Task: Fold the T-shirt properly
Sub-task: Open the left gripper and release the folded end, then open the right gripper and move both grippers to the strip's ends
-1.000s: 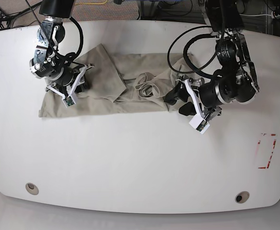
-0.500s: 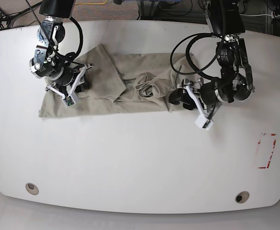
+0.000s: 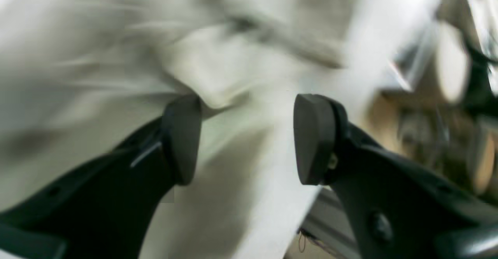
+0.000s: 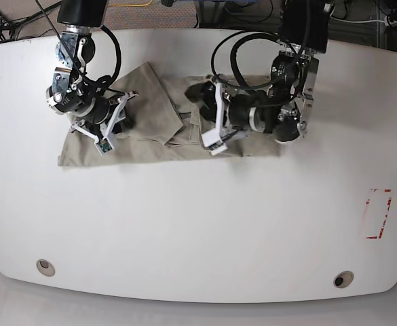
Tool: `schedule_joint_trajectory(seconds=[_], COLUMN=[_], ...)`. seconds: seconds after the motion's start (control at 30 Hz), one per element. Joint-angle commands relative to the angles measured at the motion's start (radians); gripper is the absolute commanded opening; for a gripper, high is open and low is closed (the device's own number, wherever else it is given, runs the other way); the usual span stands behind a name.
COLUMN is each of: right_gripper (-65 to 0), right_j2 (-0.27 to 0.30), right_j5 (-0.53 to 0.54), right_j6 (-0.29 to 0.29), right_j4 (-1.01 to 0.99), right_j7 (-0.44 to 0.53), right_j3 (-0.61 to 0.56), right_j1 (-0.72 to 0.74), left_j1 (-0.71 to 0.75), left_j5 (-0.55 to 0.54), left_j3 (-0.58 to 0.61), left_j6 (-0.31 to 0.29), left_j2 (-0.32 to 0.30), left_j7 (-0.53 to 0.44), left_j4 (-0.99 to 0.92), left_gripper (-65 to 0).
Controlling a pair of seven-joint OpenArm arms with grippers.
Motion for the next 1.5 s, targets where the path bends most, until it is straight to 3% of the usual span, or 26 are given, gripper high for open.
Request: schedule_joint_trajectory(seconds=[0.0,0.17,0.4,0.63,0.77,0.87,0.97,1.13,1.23,1.47], right_gripper=[-48.8,-48.8,-49.0,-49.0,-49.0,-49.0,-48.7,-47.2,-39.3,-3.5], right_j2=[0.010,0.010,0.010,0.010,0.010,0.008,0.001,-0.051,-0.061,-0.061], right_j5=[0.011,0.010,0.010,0.011,0.011,0.011,0.011,0.010,0.011,0.013], right_j6=[0.002,0.002,0.002,0.002,0.002,0.002,0.002,0.002,0.002,0.002], right_j4=[-0.001,-0.037,-0.048,-0.034,0.026,0.088,0.147,0.200,0.200,0.200], right_j7=[0.017,0.017,0.017,0.017,0.008,-0.043,-0.104,-0.170,-0.228,-0.319], right_j3=[0.003,0.005,0.005,0.008,0.009,0.011,0.025,0.154,0.229,0.399], right_j1=[0.023,0.038,0.049,0.052,0.052,0.066,0.089,0.135,0.181,0.279], left_j1=[-0.020,-0.026,-0.068,-0.075,-0.057,-0.014,0.032,0.095,0.136,0.193], left_j5=[-0.081,-0.140,-0.128,0.022,0.125,0.186,0.231,0.297,0.351,0.463], left_j3=[0.049,0.125,-0.028,-0.195,-0.218,-0.218,-0.218,-0.218,-0.218,-0.220], left_j6=[-0.043,-0.094,-0.104,-0.104,-0.104,-0.104,-0.104,-0.104,-0.104,-0.110], left_j2=[-0.051,-0.120,-0.146,-0.145,-0.142,-0.140,-0.139,-0.139,-0.139,-0.139], left_j7=[-0.018,-0.018,-0.018,-0.067,-0.108,-0.142,-0.182,-0.229,-0.272,-0.348], left_j4=[0.047,0.100,0.135,0.110,0.109,0.121,0.126,0.124,0.124,0.077], left_gripper=[-30.0,-30.0,-30.0,-30.0,-30.0,-34.3,-44.7,-58.1,-61.9,-62.9])
